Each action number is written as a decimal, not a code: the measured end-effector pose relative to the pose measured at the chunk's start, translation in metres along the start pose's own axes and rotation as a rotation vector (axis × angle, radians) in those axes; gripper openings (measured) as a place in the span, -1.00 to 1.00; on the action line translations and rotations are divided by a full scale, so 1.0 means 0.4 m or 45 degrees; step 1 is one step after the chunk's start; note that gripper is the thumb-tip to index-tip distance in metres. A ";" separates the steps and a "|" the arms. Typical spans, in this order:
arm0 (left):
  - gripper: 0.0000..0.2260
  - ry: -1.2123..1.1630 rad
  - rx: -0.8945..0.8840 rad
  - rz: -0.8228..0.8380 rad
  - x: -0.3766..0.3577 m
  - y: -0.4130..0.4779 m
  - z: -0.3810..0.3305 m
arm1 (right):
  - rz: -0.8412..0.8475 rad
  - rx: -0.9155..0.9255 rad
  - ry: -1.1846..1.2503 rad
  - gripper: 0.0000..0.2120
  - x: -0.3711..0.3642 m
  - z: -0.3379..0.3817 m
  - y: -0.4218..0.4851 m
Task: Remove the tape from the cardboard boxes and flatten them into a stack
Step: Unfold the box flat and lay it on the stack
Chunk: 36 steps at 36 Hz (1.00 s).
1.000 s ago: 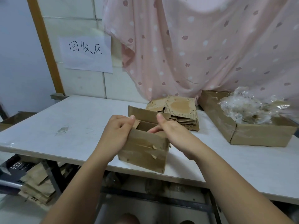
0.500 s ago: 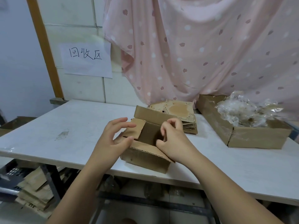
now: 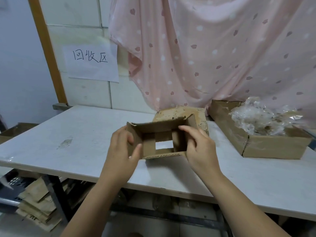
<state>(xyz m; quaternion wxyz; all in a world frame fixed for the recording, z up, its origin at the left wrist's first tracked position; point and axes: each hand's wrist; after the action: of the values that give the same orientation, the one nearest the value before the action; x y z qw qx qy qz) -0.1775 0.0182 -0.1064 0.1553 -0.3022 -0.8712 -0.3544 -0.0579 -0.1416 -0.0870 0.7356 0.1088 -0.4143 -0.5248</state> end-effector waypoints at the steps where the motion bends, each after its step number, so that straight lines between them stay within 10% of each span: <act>1: -0.82 -0.128 0.077 -0.029 0.001 0.003 0.006 | -0.035 -0.040 0.068 -0.56 0.006 -0.007 0.005; 7: -0.66 -1.156 0.460 -0.124 0.010 0.011 0.010 | -0.110 -0.320 0.468 -0.52 0.034 -0.046 0.028; 18: -0.46 -0.503 0.734 0.267 -0.029 -0.012 0.056 | -0.037 -0.471 1.027 -0.55 0.066 -0.061 0.055; 26: -0.45 -1.509 0.762 0.546 -0.006 -0.008 0.059 | 0.098 -0.619 1.091 -0.67 0.070 -0.083 0.049; 36: -0.48 -1.828 0.783 0.466 -0.026 0.004 0.045 | 0.049 -0.814 1.185 -0.74 0.058 -0.097 0.045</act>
<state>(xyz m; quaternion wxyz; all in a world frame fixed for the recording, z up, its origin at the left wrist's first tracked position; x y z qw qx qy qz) -0.1698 0.0276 -0.1232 -0.3112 -0.5381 -0.7536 0.2136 -0.0152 -0.1647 -0.0894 0.8465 0.0929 0.1314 -0.5075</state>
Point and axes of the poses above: each hand's wrist, its own y-axis towards the middle knuckle, its own x-axis out of the back of the hand, z = x × y, and after that the axes turned 1 degree about -z, right-handed
